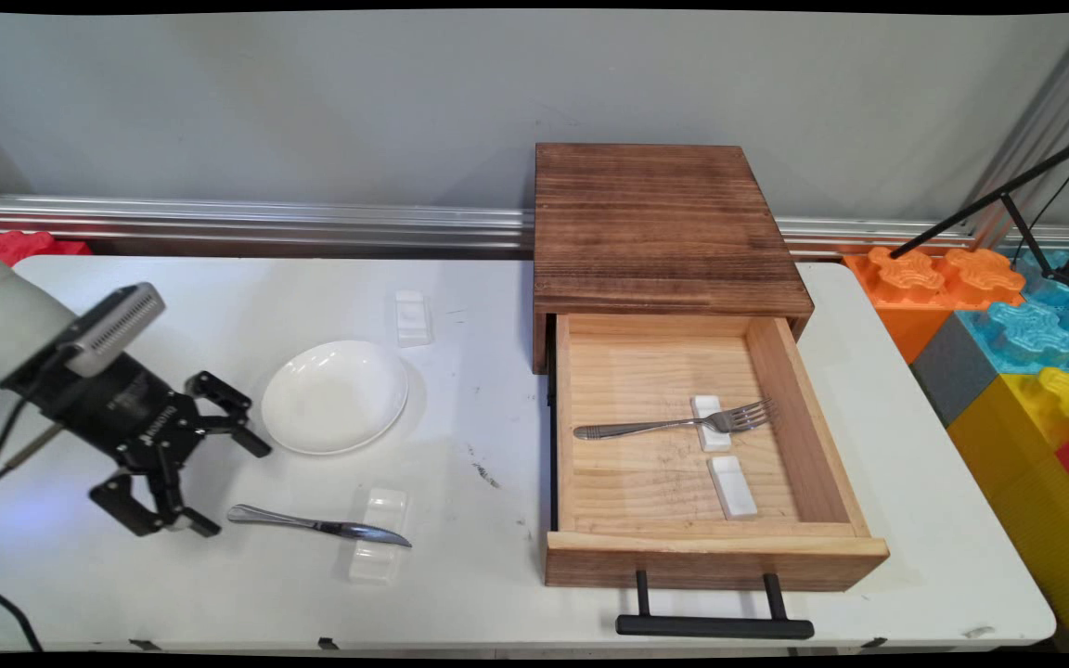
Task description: Pick up the knife from the right of the white plate
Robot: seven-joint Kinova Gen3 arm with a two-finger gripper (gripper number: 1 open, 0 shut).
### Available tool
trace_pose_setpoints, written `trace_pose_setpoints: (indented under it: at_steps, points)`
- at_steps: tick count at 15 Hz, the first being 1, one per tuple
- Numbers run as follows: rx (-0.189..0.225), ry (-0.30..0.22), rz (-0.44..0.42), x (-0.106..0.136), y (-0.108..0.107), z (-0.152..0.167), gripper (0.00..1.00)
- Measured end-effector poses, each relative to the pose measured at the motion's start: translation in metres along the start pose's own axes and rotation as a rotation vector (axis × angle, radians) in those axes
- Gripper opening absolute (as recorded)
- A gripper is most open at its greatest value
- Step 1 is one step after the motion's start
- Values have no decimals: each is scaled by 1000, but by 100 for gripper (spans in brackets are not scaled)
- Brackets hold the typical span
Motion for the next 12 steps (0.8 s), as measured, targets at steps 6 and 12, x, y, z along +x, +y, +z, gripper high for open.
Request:
trace_pose_setpoints:
  at_steps: [6, 12]
  points:
    - [24, 19, 150, -6, -20, 44, 100]
    - [22, -5, 185, -12, -22, 64, 100]
